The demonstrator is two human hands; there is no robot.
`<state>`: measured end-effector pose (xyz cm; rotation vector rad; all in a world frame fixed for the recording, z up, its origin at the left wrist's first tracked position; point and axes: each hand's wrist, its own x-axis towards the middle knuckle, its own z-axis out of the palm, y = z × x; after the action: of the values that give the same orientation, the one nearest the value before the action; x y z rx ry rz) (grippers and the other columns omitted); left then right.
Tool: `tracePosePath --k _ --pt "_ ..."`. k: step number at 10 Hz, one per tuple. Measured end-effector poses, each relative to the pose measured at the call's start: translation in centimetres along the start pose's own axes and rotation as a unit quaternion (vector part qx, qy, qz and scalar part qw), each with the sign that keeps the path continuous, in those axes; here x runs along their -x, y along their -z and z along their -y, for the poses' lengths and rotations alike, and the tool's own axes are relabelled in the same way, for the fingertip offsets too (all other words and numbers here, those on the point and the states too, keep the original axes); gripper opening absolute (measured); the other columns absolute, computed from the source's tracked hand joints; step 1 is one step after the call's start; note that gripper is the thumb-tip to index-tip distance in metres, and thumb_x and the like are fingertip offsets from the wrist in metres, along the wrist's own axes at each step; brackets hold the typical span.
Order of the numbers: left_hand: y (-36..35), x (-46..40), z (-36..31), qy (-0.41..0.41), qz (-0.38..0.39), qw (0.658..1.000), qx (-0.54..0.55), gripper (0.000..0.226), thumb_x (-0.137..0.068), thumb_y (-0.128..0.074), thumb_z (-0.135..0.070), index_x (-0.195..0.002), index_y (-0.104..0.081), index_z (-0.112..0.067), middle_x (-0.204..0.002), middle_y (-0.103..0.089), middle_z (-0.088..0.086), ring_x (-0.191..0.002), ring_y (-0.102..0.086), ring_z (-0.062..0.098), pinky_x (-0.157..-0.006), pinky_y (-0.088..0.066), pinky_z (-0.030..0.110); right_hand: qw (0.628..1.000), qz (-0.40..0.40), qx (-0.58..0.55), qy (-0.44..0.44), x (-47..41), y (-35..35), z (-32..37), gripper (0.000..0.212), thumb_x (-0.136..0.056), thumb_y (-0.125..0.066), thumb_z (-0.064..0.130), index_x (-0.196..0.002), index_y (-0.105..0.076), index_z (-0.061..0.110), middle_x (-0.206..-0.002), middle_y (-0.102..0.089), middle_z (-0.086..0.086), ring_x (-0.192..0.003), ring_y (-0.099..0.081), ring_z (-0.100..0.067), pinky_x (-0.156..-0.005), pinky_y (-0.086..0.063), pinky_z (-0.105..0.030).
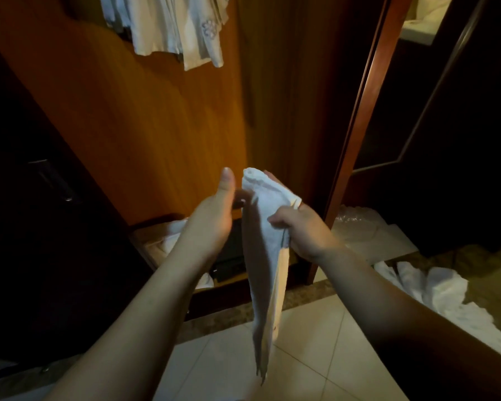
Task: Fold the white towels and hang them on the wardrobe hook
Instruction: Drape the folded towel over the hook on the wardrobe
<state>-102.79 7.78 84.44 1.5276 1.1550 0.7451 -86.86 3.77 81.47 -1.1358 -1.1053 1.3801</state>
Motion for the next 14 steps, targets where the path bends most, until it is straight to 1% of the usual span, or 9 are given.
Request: tracePosePath --k 1,3,4,6,7,8,9,11,14 --pt "0.4 -0.9 0.9 -0.023 -0.069 0.996 0.061 0.055 -0.090 -0.053 -0.063 -0.133 -0.051 -0.029 -0.128 -0.050 -0.014 -0.124 -0.046 0.012 -0.094 -0.040 0.034 0.991 0.034 -0.127 -0.009 -0.1 0.4 1.9 0.043 -0.075 -0.051 0.012 -0.116 -0.062 0.014 -0.125 -0.062 -0.027 -0.115 -0.060 -0.038 -0.107 -0.041 -0.053" --pt "2.0 -2.5 2.5 -0.030 0.161 0.969 0.186 0.057 -0.052 -0.085 -0.068 -0.094 -0.073 -0.031 -0.084 -0.068 -0.006 -0.080 -0.061 0.014 -0.081 -0.042 0.039 0.981 0.113 -0.155 0.030 -1.0 2.4 6.0 0.072 -0.070 -0.052 0.012 -0.142 -0.050 0.011 -0.140 -0.057 -0.020 -0.129 -0.054 -0.041 -0.108 -0.043 -0.053" --pt "1.5 -2.4 2.6 -0.006 0.207 0.963 0.175 0.080 -0.040 -0.093 -0.061 -0.109 -0.073 -0.026 -0.110 -0.075 -0.001 -0.107 -0.069 0.021 -0.094 -0.051 0.040 0.979 0.135 -0.150 0.031 -1.5 3.1 7.4 0.080 -0.070 -0.052 0.018 -0.149 -0.042 0.007 -0.148 -0.049 -0.022 -0.135 -0.048 -0.043 -0.112 -0.039 -0.056" --pt "-1.3 -1.0 -0.3 -0.017 0.181 0.971 0.157 0.033 -0.063 -0.085 -0.034 -0.091 -0.080 -0.016 -0.107 -0.076 0.000 -0.100 -0.071 0.011 -0.080 -0.054 0.021 0.985 0.058 -0.159 0.032 -1.9 3.9 11.0 0.059 -0.092 -0.036 0.029 -0.142 -0.049 0.000 -0.139 -0.057 -0.023 -0.128 -0.056 -0.039 -0.110 -0.041 -0.053" --pt "-1.7 -0.6 -2.5 -0.042 0.151 0.960 0.231 0.025 -0.083 -0.073 -0.013 -0.106 -0.071 -0.005 -0.106 -0.076 0.008 -0.099 -0.072 0.022 -0.083 -0.058 0.033 0.957 0.052 -0.273 0.081 -2.8 7.4 9.8 0.088 -0.102 -0.020 0.064 -0.148 -0.034 -0.010 -0.151 -0.037 -0.033 -0.144 -0.036 -0.040 -0.120 -0.017 -0.051" --pt "-1.2 -1.0 -5.4 -0.021 0.141 0.954 0.262 0.036 -0.083 -0.067 -0.019 -0.116 -0.065 -0.004 -0.099 -0.076 0.010 -0.092 -0.073 0.026 -0.074 -0.061 0.035 0.963 -0.149 -0.214 -0.068 -2.7 7.1 7.2 0.072 -0.102 -0.033 0.048 -0.100 -0.074 -0.011 -0.108 -0.073 -0.021 -0.103 -0.072 -0.022 -0.091 -0.057 -0.043" --pt "0.0 -1.9 -8.0 -0.001 0.121 0.963 0.239 0.035 -0.091 -0.063 -0.020 -0.122 -0.061 -0.006 -0.095 -0.077 0.008 -0.086 -0.075 0.022 -0.065 -0.060 0.032 0.932 -0.029 -0.332 -0.141 -3.0 3.8 3.4 0.061 -0.097 -0.047 0.046 -0.067 -0.079 0.003 -0.075 -0.075 -0.013 -0.070 -0.073 -0.023 -0.065 -0.058 -0.031" --pt "3.0 -4.1 -10.5 0.003 0.005 0.976 0.219 0.042 -0.090 -0.071 -0.018 -0.128 -0.056 -0.007 -0.092 -0.078 0.008 -0.083 -0.076 0.022 -0.063 -0.060 0.034 0.964 0.054 -0.208 -0.154 -4.3 4.4 1.0 0.078 -0.089 -0.036 0.079 -0.147 -0.051 0.028 -0.146 -0.054 -0.013 -0.137 -0.049 -0.035 -0.118 -0.028 -0.058" --pt "5.5 -3.5 -12.0 0.035 0.016 0.968 0.247 0.027 -0.091 -0.068 -0.016 -0.114 -0.062 -0.005 -0.092 -0.078 0.009 -0.086 -0.076 0.023 -0.067 -0.060 0.037 0.990 0.074 -0.116 -0.021 -2.7 2.2 3.4 0.024 -0.089 -0.068 0.027 -0.104 -0.075 0.009 -0.101 -0.075 -0.011 -0.099 -0.070 -0.023 -0.096 -0.052 -0.042"
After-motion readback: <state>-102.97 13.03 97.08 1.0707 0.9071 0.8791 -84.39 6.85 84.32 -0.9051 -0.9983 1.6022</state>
